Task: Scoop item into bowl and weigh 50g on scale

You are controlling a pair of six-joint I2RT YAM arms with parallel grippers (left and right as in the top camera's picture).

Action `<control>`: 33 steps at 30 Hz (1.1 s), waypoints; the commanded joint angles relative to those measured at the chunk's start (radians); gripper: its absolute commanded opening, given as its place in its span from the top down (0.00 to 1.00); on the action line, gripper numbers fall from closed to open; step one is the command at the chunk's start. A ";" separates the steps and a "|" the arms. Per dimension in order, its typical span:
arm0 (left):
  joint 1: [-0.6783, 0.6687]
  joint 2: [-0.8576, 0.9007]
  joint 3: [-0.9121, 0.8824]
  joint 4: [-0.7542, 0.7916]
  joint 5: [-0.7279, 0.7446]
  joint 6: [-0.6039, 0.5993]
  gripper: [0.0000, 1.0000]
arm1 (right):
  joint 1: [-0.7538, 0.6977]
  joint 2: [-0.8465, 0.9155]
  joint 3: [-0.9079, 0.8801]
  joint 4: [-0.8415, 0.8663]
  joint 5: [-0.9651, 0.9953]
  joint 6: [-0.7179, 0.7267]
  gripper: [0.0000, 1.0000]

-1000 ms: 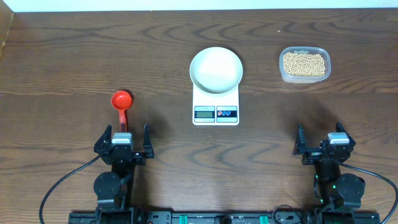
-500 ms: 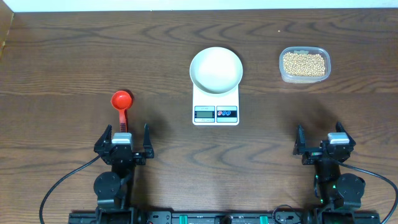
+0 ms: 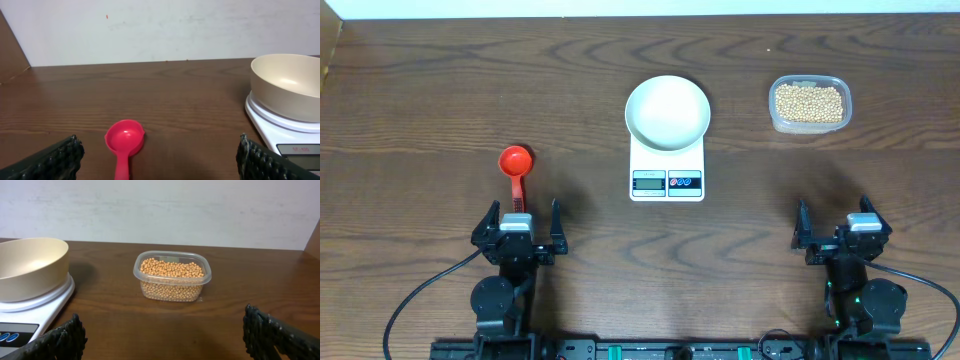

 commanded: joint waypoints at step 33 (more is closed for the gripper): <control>0.001 0.019 -0.013 -0.032 -0.002 -0.010 0.00 | -0.007 -0.006 -0.005 0.003 0.008 -0.005 0.01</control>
